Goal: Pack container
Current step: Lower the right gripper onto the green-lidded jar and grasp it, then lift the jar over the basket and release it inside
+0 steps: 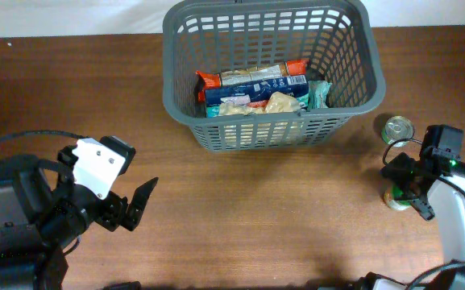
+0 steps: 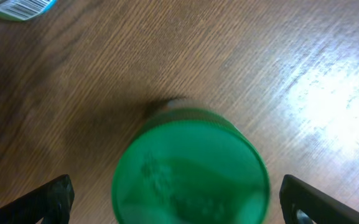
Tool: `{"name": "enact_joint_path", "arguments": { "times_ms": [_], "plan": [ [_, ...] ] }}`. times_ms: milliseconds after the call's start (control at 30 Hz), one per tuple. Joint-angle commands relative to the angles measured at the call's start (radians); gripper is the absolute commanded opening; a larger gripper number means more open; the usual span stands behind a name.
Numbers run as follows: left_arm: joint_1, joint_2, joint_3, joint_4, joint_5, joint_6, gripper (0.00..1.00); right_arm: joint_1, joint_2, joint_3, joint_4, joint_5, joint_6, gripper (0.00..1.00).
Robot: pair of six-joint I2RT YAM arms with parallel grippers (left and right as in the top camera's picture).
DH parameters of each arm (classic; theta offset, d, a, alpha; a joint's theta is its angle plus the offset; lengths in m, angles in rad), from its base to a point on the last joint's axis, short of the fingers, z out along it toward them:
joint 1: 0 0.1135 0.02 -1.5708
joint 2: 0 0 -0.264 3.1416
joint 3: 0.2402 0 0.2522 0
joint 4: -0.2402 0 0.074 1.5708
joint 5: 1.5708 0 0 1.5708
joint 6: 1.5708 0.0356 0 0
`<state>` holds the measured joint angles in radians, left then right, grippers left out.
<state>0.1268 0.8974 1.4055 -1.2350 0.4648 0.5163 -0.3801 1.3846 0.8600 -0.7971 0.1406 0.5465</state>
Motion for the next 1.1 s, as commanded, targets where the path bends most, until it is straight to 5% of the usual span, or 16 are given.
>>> {"name": "enact_joint_path", "arguments": {
  "times_ms": [0,667,867,1067],
  "plan": [
    [0.007,-0.003,0.009,-0.001,0.018,0.016,0.99,-0.007,0.059,-0.005,0.033,-0.002,0.012,0.99],
    [0.007,-0.003,0.009,-0.001,0.018,0.016,0.99,-0.007,0.217,-0.005,0.141,-0.026,0.012,0.98],
    [0.007,-0.003,0.009,-0.001,0.018,0.016,0.99,-0.007,0.225,-0.005,0.145,-0.028,0.012,0.78],
    [0.007,-0.003,0.009,-0.001,0.018,0.016,0.99,-0.007,0.225,-0.005,0.148,-0.028,0.012,0.70]
  ]
}}
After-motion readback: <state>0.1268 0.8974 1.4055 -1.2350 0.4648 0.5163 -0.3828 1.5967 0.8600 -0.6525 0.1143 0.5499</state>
